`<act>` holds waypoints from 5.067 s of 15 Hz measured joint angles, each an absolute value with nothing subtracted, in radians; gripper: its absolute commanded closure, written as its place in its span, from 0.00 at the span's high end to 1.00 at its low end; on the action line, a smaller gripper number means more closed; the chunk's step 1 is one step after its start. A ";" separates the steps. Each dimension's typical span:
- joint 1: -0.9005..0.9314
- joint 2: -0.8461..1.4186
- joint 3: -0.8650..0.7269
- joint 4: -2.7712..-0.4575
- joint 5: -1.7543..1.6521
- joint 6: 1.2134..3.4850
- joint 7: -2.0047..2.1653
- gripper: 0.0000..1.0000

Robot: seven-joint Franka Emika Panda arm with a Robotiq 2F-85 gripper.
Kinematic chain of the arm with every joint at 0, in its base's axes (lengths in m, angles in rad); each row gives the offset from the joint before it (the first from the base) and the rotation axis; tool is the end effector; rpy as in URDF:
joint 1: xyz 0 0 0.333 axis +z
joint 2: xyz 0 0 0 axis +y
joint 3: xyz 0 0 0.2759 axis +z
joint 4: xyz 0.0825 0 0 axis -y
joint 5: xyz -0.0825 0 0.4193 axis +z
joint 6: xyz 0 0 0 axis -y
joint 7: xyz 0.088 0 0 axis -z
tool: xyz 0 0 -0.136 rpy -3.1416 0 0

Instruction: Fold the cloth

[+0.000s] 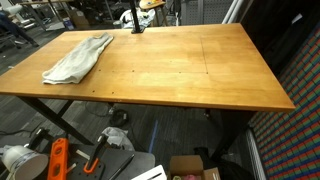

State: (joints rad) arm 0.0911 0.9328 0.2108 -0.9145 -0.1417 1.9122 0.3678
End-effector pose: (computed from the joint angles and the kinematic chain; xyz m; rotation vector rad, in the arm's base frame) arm 0.7763 0.1677 0.2739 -3.0801 0.1759 -0.1015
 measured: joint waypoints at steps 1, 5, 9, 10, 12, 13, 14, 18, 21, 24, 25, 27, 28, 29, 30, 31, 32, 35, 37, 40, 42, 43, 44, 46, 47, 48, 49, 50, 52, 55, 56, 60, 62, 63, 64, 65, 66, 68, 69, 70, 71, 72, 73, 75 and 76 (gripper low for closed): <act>0.091 0.905 0.211 -0.960 -0.145 1.912 0.365 1.00; 0.091 0.792 0.211 -1.138 -0.151 1.917 0.351 1.00; 0.122 0.669 0.170 -1.320 -0.120 1.954 0.324 1.00; 0.131 0.637 0.165 -1.367 -0.117 1.967 0.322 1.00; 0.151 0.575 0.160 -1.463 -0.112 2.005 0.322 1.00; 0.161 0.545 0.159 -1.511 -0.109 2.029 0.323 1.00; 0.172 0.515 0.159 -1.560 -0.104 2.053 0.324 1.00; 0.221 0.397 0.160 -1.761 -0.092 2.139 0.357 1.00; 0.252 0.326 0.160 -1.897 -0.092 2.151 0.418 1.00; 0.265 0.293 0.160 -1.977 -0.093 2.154 0.465 1.00; 0.266 0.286 0.160 -1.997 -0.092 2.171 0.479 1.00; 0.266 0.278 0.159 -2.030 -0.093 2.227 0.510 1.00; 0.267 0.278 0.157 -2.040 -0.100 2.247 0.526 1.00; 0.269 0.278 0.152 -2.048 -0.110 2.263 0.541 1.00; 0.271 0.280 0.147 -2.054 -0.122 2.273 0.554 1.00; 0.273 0.284 0.142 -2.054 -0.136 2.279 0.567 1.00; 0.274 0.289 0.137 -2.054 -0.151 2.286 0.577 1.00; 0.275 0.315 0.116 -2.050 -0.200 2.337 0.593 1.00; 0.275 0.342 0.101 -2.035 -0.223 2.369 0.593 1.00; 0.276 0.401 0.085 -1.982 -0.233 2.396 0.588 1.00; 0.280 0.445 0.073 -1.941 -0.248 2.402 0.582 1.00; 0.282 0.464 0.066 -1.924 -0.253 2.403 0.579 1.00; 0.282 0.483 0.061 -1.907 -0.253 2.403 0.571 1.00; 0.282 0.514 0.049 -1.879 -0.252 2.403 0.559 1.00; 0.281 0.528 0.042 -1.868 -0.251 2.403 0.550 1.00; 0.279 0.540 0.037 -1.860 -0.248 2.403 0.539 1.00; 0.275 0.551 0.033 -1.853 -0.243 2.403 0.528 1.00; 0.271 0.560 0.030 -1.846 -0.234 2.403 0.516 1.00; 0.264 0.571 0.026 -1.835 -0.211 2.402 0.491 1.00; 0.258 0.584 0.023 -1.823 -0.186 2.402 0.472 1.00; 0.255 0.586 0.022 -1.819 -0.175 2.400 0.467 1.00; 0.240 0.594 0.023 -1.803 -0.127 2.391 0.425 1.00; 0.233 0.595 0.027 -1.799 -0.101 2.387 0.400 1.00; 0.230 0.595 0.029 -1.797 -0.089 2.387 0.387 1.00; 0.227 0.595 0.031 -1.795 -0.082 2.387 0.376 1.00; 0.225 0.595 0.032 -1.793 -0.073 2.389 0.367 1.00; 0.224 0.593 0.033 -1.791 -0.067 2.393 0.359 1.00; 0.222 0.585 0.039 -1.790 -0.051 2.415 0.346 1.00; 0.222 0.578 0.041 -1.790 -0.047 2.428 0.343 1.00; 0.222 0.569 0.043 -1.790 -0.047 2.442 0.343 1.00; 0.222 0.561 0.043 -1.791 -0.046 2.454 0.343 1.00; 0.222 0.551 0.043 -1.793 -0.046 2.468 0.343 1.00; 0.222 0.541 0.043 -1.795 -0.046 2.479 0.343 1.00; 0.222 0.519 0.041 -1.805 -0.046 2.498 0.343 0.73; 0.222 0.509 0.040 -1.810 -0.048 2.502 0.343 0.66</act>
State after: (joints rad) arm 0.2224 0.5095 0.0400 -1.8097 -0.0480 2.5018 0.3435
